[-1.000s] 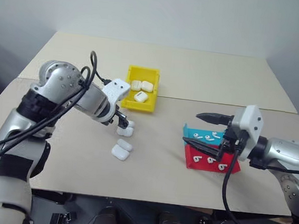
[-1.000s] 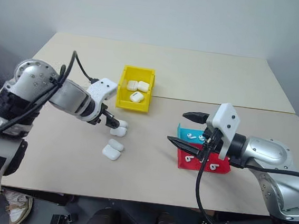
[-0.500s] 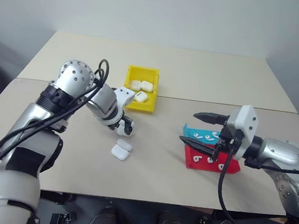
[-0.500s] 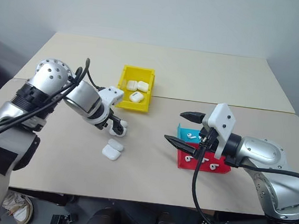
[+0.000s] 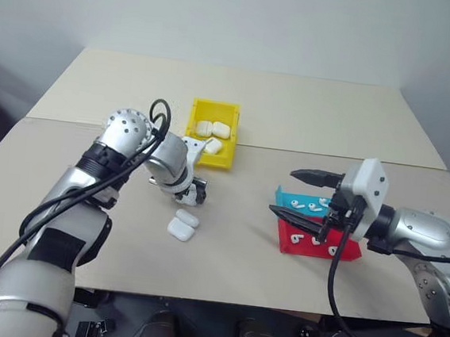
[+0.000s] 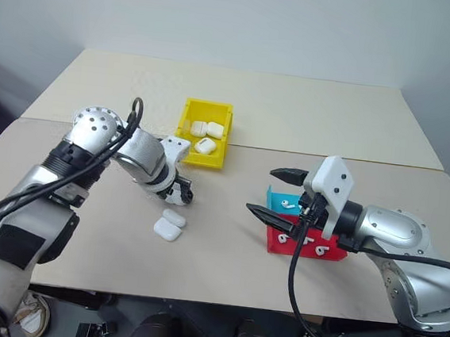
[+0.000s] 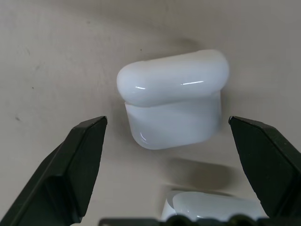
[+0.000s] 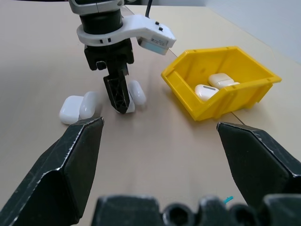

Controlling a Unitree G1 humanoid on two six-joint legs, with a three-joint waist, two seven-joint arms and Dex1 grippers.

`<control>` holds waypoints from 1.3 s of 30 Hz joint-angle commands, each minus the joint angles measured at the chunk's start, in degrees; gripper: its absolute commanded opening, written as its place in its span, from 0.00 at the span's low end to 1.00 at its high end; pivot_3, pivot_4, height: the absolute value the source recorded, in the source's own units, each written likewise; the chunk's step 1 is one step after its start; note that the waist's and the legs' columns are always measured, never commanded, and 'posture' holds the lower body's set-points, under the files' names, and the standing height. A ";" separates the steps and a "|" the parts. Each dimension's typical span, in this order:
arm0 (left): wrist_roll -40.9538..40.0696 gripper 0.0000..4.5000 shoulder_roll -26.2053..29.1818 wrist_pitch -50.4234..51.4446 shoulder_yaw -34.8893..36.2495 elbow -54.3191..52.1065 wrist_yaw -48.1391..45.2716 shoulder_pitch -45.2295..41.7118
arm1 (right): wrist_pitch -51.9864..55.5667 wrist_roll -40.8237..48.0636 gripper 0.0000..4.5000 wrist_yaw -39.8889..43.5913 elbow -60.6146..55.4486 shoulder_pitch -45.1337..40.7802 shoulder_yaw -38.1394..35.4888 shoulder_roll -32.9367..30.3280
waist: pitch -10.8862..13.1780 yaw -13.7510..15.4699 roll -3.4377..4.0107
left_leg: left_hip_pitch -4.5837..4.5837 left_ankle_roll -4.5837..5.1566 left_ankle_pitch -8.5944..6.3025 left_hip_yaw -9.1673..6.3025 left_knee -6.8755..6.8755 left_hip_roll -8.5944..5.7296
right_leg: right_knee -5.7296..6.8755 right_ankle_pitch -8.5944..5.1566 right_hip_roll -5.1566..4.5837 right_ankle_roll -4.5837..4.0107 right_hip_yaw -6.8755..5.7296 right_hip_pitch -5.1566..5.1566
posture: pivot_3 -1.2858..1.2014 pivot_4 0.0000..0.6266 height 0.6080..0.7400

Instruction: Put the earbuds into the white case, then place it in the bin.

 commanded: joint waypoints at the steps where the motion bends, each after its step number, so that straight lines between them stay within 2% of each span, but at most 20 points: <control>1: -1.79 1.00 -1.08 -1.79 2.58 -1.44 2.98 0.40 | -0.76 -0.12 0.99 -0.40 -1.88 -0.06 -0.63 0.04 | 0.00 0.05 0.00 | 0.00 -0.03 0.02 -0.01 0.00 0.00 | 0.00 0.00 0.00 0.00 0.00 0.00 | 0.52 0.24 1.00; 10: -1.79 1.00 -3.39 -3.26 5.95 -1.21 6.49 2.17 | -0.66 -0.27 0.99 -0.68 -2.23 0.01 -0.40 0.36 | 0.00 0.02 0.00 | 0.01 -0.29 0.17 -0.04 -0.01 -0.03 | 0.00 0.00 -0.01 0.00 -0.01 0.02 | 0.52 0.24 1.00; 19: 2.76 1.00 -3.72 -3.55 7.95 -1.13 5.73 2.27 | -0.73 -0.29 0.99 -0.49 -2.30 0.45 -0.56 0.20 | 0.00 0.01 0.00 | 0.00 -0.31 0.18 -0.04 -0.01 -0.04 | -0.01 0.00 -0.01 0.00 -0.01 0.02 | 0.52 0.24 1.00; 22: 3.34 0.87 -4.11 -3.64 9.16 -1.17 5.86 2.62 | -0.71 -0.23 1.00 -0.39 -2.37 0.56 -0.61 0.12 | 0.00 0.00 0.00 | 0.00 -0.33 0.19 -0.05 -0.01 -0.04 | -0.01 0.00 -0.01 0.00 -0.02 0.02 | 0.52 0.24 1.00; 26: 4.23 0.62 -3.99 -2.02 9.35 -1.56 5.66 3.30 | -0.74 -0.33 1.00 -0.24 -2.30 0.50 -0.53 0.02 | 0.00 -0.01 0.00 | 0.01 -0.32 0.19 -0.05 -0.01 -0.04 | -0.01 0.00 -0.01 0.00 -0.02 0.03 | 0.52 0.24 1.00; 31: 5.39 0.62 -3.83 -0.65 10.27 -1.38 4.46 3.50 | -0.73 -0.21 1.00 0.01 -2.37 0.56 -0.67 -0.07 | 0.00 -0.04 0.00 | 0.01 -0.32 0.19 -0.05 -0.02 -0.04 | 0.00 0.00 -0.01 0.00 -0.02 0.03 | 0.52 0.24 1.00; 34: 8.42 0.62 -1.81 -0.80 11.99 -9.60 0.18 6.41 | -0.88 -0.21 1.00 0.26 -2.27 0.80 -0.95 -0.10 | 0.00 -0.14 0.00 | 0.02 -0.33 0.19 -0.05 -0.02 -0.04 | -0.01 0.00 -0.01 0.00 -0.02 0.03 | 0.52 0.24 1.00; 36: 9.33 0.62 1.79 1.01 13.95 -15.73 -6.90 8.39 | -0.93 -0.01 1.00 0.35 -2.03 0.78 -1.30 0.00 | 0.00 -0.47 0.00 | 0.01 -0.39 0.23 -0.04 -0.07 -0.04 | 0.00 0.00 -0.01 0.00 -0.01 -0.01 | 0.52 0.24 1.00; 39: 14.92 0.62 6.45 -0.97 17.52 -26.91 -15.56 12.65 | -1.19 0.26 1.00 0.66 -1.11 0.36 -1.78 0.14 | 0.00 -0.56 0.00 | 0.01 -0.56 0.33 -0.04 -0.10 -0.04 | 0.02 0.00 -0.01 0.00 -0.01 -0.04 | 0.52 0.24 1.00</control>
